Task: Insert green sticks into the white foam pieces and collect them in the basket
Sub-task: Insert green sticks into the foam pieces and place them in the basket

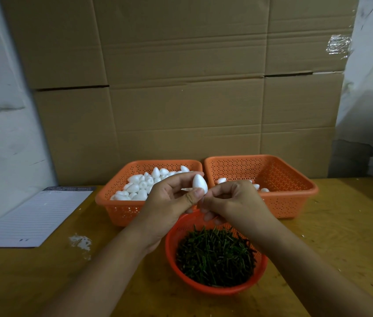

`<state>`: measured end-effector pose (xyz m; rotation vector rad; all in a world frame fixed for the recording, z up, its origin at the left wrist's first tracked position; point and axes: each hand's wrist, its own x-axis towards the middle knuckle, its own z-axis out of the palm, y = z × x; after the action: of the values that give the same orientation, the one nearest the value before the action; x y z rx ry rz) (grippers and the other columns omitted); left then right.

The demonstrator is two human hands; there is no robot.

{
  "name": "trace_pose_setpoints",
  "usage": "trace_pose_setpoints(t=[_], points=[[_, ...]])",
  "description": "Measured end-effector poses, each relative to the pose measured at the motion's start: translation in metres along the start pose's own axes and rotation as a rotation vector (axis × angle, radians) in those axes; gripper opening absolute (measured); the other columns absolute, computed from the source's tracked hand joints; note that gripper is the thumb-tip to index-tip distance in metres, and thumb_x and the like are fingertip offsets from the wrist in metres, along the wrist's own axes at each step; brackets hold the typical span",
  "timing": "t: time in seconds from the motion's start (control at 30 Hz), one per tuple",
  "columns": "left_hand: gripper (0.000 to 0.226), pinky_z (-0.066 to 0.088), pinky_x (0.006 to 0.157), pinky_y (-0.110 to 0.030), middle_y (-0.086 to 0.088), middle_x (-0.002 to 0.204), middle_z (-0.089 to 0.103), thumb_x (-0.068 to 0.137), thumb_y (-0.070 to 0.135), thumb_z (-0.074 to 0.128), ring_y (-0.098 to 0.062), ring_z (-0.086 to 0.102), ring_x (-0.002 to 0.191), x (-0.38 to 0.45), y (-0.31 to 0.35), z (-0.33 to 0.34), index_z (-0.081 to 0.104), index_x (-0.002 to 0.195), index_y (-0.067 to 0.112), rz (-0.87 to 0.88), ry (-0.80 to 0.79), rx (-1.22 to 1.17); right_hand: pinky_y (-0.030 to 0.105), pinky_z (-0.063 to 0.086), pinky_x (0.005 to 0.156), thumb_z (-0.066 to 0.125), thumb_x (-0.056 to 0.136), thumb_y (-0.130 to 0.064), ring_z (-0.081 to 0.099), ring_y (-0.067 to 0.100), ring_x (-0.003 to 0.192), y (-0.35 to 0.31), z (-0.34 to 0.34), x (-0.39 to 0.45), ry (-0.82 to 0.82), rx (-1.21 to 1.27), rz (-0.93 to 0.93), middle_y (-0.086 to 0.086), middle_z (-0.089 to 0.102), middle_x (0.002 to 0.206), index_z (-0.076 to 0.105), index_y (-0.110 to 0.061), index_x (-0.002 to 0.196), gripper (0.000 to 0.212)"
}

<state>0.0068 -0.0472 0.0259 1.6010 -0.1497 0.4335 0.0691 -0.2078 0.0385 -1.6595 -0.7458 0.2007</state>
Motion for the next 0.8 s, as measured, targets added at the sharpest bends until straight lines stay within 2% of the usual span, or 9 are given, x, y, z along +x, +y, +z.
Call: trace_pose_setpoints(t=[0.2, 0.33, 0.4, 0.53, 0.7, 0.8], points=[[0.034, 0.055, 0.074, -0.024, -0.001, 0.107, 0.075, 0.079, 0.032, 0.076, -0.012, 0.069, 0.092, 0.0002, 0.0, -0.0003, 0.073, 0.113, 0.031, 0.001, 0.009, 0.0, 0.021, 0.052, 0.054, 0.07, 0.089, -0.011, 0.068, 0.018, 0.061, -0.0008, 0.0005, 0.0005, -0.007, -0.001, 0.012, 0.013, 0.073, 0.069, 0.075, 0.001, 0.082, 0.015], [0.041, 0.052, 0.068, -0.023, 0.001, 0.107, 0.072, 0.081, 0.036, 0.077, -0.009, 0.067, 0.089, 0.0009, 0.0021, -0.0008, 0.07, 0.12, 0.028, -0.017, 0.033, -0.069, 0.021, 0.052, 0.052, 0.07, 0.09, -0.014, 0.069, 0.017, 0.061, -0.0007, -0.0001, 0.0008, -0.005, 0.024, 0.019, 0.009, 0.074, 0.07, 0.074, 0.0, 0.082, 0.016], [0.034, 0.051, 0.067, -0.022, -0.001, 0.101, 0.072, 0.083, 0.039, 0.076, -0.008, 0.065, 0.085, 0.0011, 0.0027, -0.0015, 0.072, 0.115, 0.029, -0.032, 0.051, -0.106, 0.02, 0.052, 0.052, 0.069, 0.091, -0.012, 0.069, 0.016, 0.061, -0.0003, -0.0009, 0.0008, -0.001, 0.037, 0.023, 0.008, 0.074, 0.071, 0.074, -0.003, 0.082, 0.015], [0.034, 0.052, 0.067, -0.022, -0.002, 0.102, 0.072, 0.08, 0.032, 0.07, -0.009, 0.065, 0.086, 0.0009, 0.0003, -0.0016, 0.072, 0.113, 0.022, -0.041, 0.043, -0.071, 0.021, 0.053, 0.054, 0.07, 0.091, -0.015, 0.07, 0.016, 0.063, -0.0004, -0.0016, 0.0008, -0.02, 0.037, 0.018, 0.009, 0.075, 0.073, 0.076, -0.008, 0.081, 0.014], [0.036, 0.052, 0.069, -0.024, -0.001, 0.107, 0.074, 0.079, 0.031, 0.071, -0.011, 0.066, 0.089, 0.0016, -0.0007, -0.0015, 0.071, 0.114, 0.022, -0.031, 0.046, -0.035, 0.02, 0.053, 0.054, 0.071, 0.09, -0.017, 0.071, 0.015, 0.063, 0.0005, -0.001, 0.0018, -0.024, 0.022, 0.011, 0.009, 0.075, 0.072, 0.075, -0.013, 0.076, 0.015], [0.032, 0.051, 0.066, -0.024, 0.0, 0.103, 0.073, 0.081, 0.033, 0.069, -0.01, 0.064, 0.085, 0.0025, -0.0006, -0.0018, 0.072, 0.112, 0.025, -0.034, 0.082, -0.079, 0.019, 0.052, 0.053, 0.068, 0.092, -0.015, 0.071, 0.014, 0.062, 0.0008, -0.0016, 0.0027, -0.017, 0.043, 0.035, 0.009, 0.075, 0.072, 0.074, -0.01, 0.078, 0.016]])
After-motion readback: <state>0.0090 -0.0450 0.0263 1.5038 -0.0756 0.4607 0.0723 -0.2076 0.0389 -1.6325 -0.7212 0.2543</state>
